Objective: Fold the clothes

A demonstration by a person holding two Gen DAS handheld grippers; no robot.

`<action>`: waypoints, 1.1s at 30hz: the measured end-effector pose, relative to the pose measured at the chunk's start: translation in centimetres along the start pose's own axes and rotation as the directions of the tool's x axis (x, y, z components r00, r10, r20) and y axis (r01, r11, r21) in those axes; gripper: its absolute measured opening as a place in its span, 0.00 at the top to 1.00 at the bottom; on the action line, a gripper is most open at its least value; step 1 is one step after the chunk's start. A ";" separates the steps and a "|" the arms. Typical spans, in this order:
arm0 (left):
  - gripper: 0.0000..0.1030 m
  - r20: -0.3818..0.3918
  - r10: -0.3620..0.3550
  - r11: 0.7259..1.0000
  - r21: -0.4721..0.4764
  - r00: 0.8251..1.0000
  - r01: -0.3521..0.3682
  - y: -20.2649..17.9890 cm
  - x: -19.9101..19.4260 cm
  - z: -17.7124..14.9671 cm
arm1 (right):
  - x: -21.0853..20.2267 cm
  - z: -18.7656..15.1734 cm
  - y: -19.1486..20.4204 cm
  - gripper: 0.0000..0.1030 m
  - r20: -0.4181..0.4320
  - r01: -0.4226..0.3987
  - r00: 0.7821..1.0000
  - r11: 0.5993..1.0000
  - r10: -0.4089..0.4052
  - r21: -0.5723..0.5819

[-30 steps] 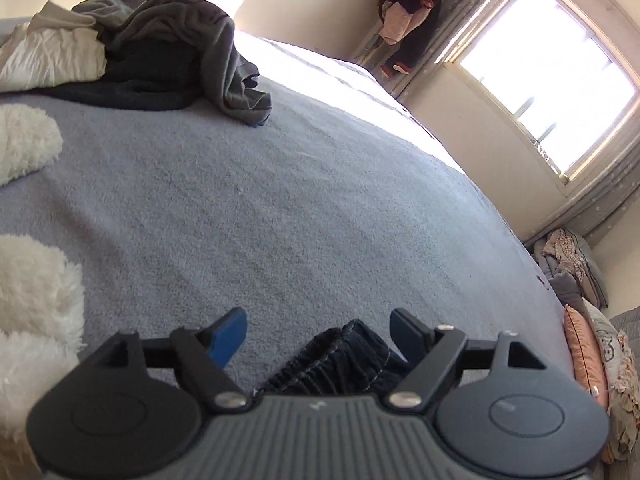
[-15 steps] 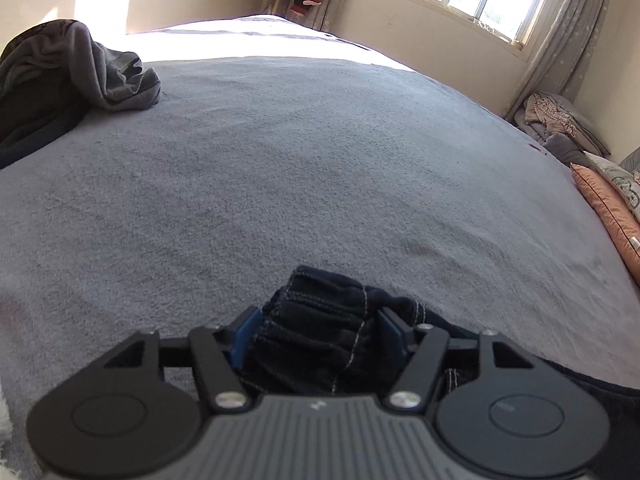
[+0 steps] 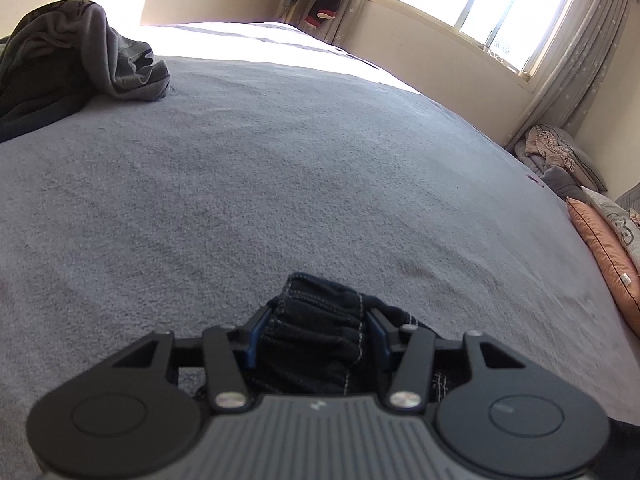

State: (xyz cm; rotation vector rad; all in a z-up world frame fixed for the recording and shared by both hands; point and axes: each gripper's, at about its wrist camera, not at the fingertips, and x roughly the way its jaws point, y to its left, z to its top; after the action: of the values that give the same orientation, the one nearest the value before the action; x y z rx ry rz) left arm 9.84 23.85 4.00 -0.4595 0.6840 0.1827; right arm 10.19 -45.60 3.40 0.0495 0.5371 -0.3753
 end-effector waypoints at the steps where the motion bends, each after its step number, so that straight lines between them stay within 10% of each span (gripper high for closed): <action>1: 0.50 0.004 0.004 1.000 -0.001 1.000 -0.004 -0.1 0.0 0.0 | -0.5 0.3 -0.1 0.90 0.029 0.032 0.999 0.999 -0.032 0.011; 8: 0.31 0.026 0.008 0.994 -0.105 1.000 -0.005 0.5 -0.8 0.8 | -0.7 0.7 -0.8 0.83 -0.061 -0.003 0.998 0.999 0.005 0.032; 11: 0.29 0.063 -0.014 0.999 -0.047 0.998 0.017 -1.3 -2.4 1.3 | -3.3 2.1 2.3 0.53 0.000 -0.139 0.990 0.989 0.139 -0.041; 14: 0.14 0.075 -0.047 0.989 0.142 0.996 0.036 -5.6 -3.8 0.2 | -5.1 1.9 7.4 0.53 -0.060 -0.364 0.931 0.914 0.359 -0.182; 18: 0.12 0.093 -0.072 0.908 0.418 0.993 0.027 -11.2 -4.9 -2.7 | -5.8 -0.7 15.0 0.55 -0.207 -0.584 0.812 0.750 0.546 -0.311; 22: 0.12 0.167 -0.040 0.908 0.418 0.985 -0.034 -11.2 -6.0 -2.1 | -3.6 -2.0 16.1 0.56 -0.207 -0.544 0.839 0.798 0.504 -0.261; 24: 0.12 0.202 -0.017 0.918 0.390 0.979 -0.065 -9.9 -6.5 -1.1 | -3.1 -1.2 15.0 0.76 -0.210 -0.524 0.848 0.829 0.487 -0.193; 26: 0.10 0.134 -0.048 0.933 0.359 0.990 -0.003 -8.7 -5.9 -0.5 | -3.1 -1.0 14.5 0.77 -0.208 -0.491 0.866 0.852 0.455 -0.180; 28: 0.09 0.012 -0.071 0.942 0.331 0.997 0.063 -7.8 -3.9 -0.7 | -3.1 -1.2 14.3 0.75 -0.209 -0.491 0.864 0.857 0.458 -0.154; 33: 0.09 -0.035 0.087 0.942 0.327 0.996 -0.070 -6.3 0.5 -1.7 | -4.8 -1.4 15.9 0.51 -0.211 -0.484 0.871 0.849 0.445 -0.209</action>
State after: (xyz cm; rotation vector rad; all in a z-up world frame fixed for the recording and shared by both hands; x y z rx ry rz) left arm 11.16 17.44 4.73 -0.1196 0.7656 0.1304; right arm 11.44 -29.02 3.80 -0.0416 0.7030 0.1810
